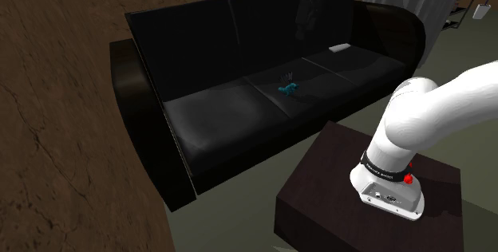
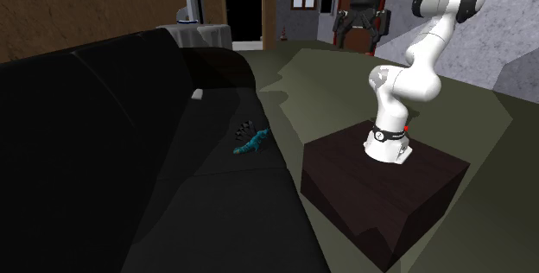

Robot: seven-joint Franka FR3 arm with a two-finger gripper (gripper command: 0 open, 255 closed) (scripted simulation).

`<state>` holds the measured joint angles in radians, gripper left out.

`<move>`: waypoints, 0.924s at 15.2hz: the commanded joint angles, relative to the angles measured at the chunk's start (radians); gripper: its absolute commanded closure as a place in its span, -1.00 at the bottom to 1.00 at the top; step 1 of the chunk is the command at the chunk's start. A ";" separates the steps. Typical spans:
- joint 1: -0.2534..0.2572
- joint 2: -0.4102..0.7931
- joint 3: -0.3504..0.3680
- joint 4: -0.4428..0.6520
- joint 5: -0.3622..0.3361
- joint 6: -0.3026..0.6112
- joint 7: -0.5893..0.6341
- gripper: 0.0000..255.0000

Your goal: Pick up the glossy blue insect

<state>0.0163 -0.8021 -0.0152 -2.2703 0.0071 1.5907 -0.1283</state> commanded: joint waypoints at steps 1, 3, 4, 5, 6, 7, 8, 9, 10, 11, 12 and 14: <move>0.000 0.000 0.000 0.000 0.000 0.000 0.000 -1.00; -0.009 0.012 -0.034 -0.039 -0.013 0.055 -0.032 -1.00; -0.014 0.020 -0.052 -0.057 -0.019 0.083 -0.048 -1.00; -0.018 0.030 -0.069 -0.074 -0.025 0.110 -0.064 -1.00; -0.023 0.041 -0.087 -0.089 -0.031 0.139 -0.081 -1.00; -0.027 0.054 -0.105 -0.103 -0.036 0.167 -0.097 -1.00; -0.032 0.068 -0.122 -0.116 -0.041 0.196 -0.113 -1.00; -0.036 0.083 -0.140 -0.127 -0.045 0.224 -0.130 -1.00; -0.039 0.101 -0.159 -0.137 -0.049 0.253 -0.147 -1.00; -0.043 0.119 -0.177 -0.146 -0.052 0.282 -0.164 -1.00; -0.046 0.139 -0.196 -0.153 -0.055 0.311 -0.181 -1.00; -0.050 0.184 -0.233 -0.164 -0.057 0.369 -0.216 -1.00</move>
<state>-0.0307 -0.6382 -0.2287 -2.4299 -0.0476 1.9308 -0.3250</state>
